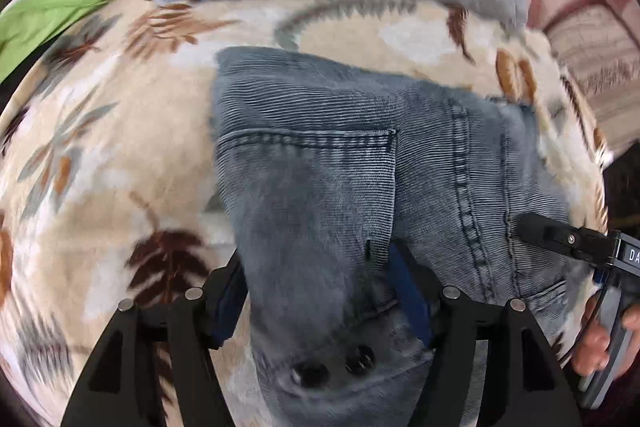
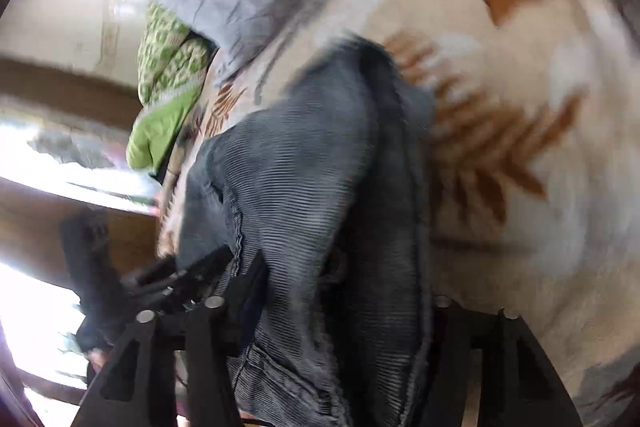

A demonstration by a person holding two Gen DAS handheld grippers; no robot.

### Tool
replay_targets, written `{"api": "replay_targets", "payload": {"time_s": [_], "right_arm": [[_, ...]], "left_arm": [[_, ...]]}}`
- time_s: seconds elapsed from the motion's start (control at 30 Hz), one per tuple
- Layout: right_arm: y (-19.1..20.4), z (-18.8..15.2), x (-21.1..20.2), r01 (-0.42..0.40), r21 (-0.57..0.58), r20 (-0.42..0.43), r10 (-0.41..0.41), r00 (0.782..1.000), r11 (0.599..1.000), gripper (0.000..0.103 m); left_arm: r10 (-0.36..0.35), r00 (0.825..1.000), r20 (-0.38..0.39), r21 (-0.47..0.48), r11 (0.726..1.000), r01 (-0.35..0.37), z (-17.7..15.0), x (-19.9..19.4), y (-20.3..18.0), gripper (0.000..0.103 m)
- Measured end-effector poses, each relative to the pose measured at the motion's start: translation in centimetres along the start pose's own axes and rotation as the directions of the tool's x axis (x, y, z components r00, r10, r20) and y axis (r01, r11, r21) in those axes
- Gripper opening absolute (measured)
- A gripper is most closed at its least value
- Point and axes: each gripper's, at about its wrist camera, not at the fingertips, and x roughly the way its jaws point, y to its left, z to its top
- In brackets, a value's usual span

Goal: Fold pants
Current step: 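Open the left gripper and raise both grippers away from the jeans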

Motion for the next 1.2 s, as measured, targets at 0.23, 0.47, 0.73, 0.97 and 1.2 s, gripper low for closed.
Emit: {"api": "replay_targets", "payload": {"time_s": [0.23,0.47,0.73,0.97,1.2], "right_arm": [[4.5,-3.4,-8.8,0.045,-0.134,0.18,-0.021,0.983,0.99,0.062],[15.0,-8.8,-15.0,0.198,-0.407,0.354,-0.046,0.934,0.892,0.062],[22.2,-17.1,-20.3,0.402,-0.552,0.565,-0.027,0.825,0.73,0.068],[21.8,-19.3,-18.7,0.525,-0.558,0.631,-0.083,0.772,0.642,0.072],[22.1,-19.4,-20.9,0.465,-0.562,0.632,-0.009,0.775,0.684,0.072]], "left_arm": [[0.19,0.947,0.259,0.099,0.97,-0.222,-3.5,-10.5,-2.7,0.075],[0.293,0.837,0.463,0.029,0.938,-0.344,-6.0,-19.2,-5.5,0.091],[0.379,0.695,0.611,-0.084,0.904,-0.42,-9.0,-25.6,-5.2,0.098],[0.368,0.678,0.636,-0.105,0.912,-0.397,-9.7,-26.7,-5.3,0.098],[0.378,0.676,0.632,-0.103,0.906,-0.411,-9.5,-25.8,-5.3,0.098]]}}
